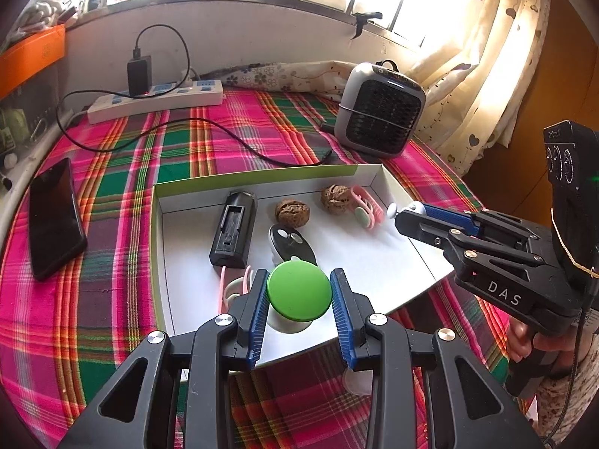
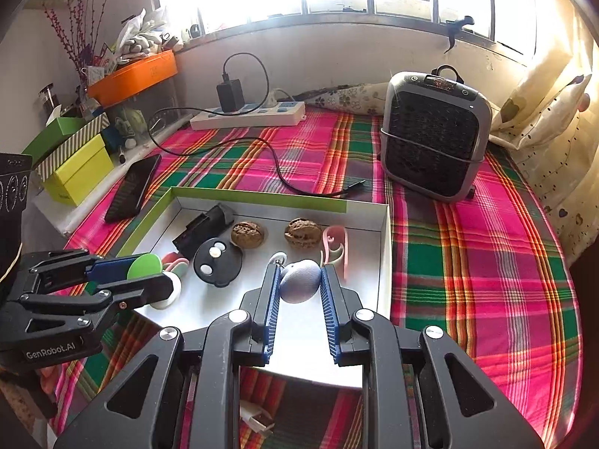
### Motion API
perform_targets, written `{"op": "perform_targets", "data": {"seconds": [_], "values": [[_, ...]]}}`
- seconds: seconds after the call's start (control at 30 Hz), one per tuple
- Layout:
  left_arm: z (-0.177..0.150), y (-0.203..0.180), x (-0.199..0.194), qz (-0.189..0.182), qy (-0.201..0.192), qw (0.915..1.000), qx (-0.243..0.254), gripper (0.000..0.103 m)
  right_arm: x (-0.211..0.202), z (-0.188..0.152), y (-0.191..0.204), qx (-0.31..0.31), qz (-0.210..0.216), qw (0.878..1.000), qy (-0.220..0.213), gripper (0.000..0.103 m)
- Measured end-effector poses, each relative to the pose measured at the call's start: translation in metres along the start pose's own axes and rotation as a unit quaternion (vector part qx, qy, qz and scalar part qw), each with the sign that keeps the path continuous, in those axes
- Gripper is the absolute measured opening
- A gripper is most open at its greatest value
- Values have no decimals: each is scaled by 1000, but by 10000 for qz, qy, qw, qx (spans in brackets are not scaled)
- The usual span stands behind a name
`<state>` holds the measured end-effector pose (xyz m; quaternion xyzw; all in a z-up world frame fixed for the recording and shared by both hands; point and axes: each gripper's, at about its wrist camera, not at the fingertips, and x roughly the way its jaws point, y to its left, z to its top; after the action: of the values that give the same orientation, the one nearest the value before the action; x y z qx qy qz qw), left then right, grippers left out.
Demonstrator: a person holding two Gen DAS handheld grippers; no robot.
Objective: Organize objects
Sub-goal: 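Carry the green-topped object with left gripper while right gripper carries the egg over the box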
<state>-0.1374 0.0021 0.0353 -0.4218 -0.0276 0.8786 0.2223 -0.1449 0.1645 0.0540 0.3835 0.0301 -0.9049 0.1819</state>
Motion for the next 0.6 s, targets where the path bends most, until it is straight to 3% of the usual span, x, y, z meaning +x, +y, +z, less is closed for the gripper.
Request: {"op": "perform_targets", "data": {"seconds": [0.6], "values": [[-2,2,24,67,256,9996,7,30,43,10,-1,-158,108,9988,441,23]]}}
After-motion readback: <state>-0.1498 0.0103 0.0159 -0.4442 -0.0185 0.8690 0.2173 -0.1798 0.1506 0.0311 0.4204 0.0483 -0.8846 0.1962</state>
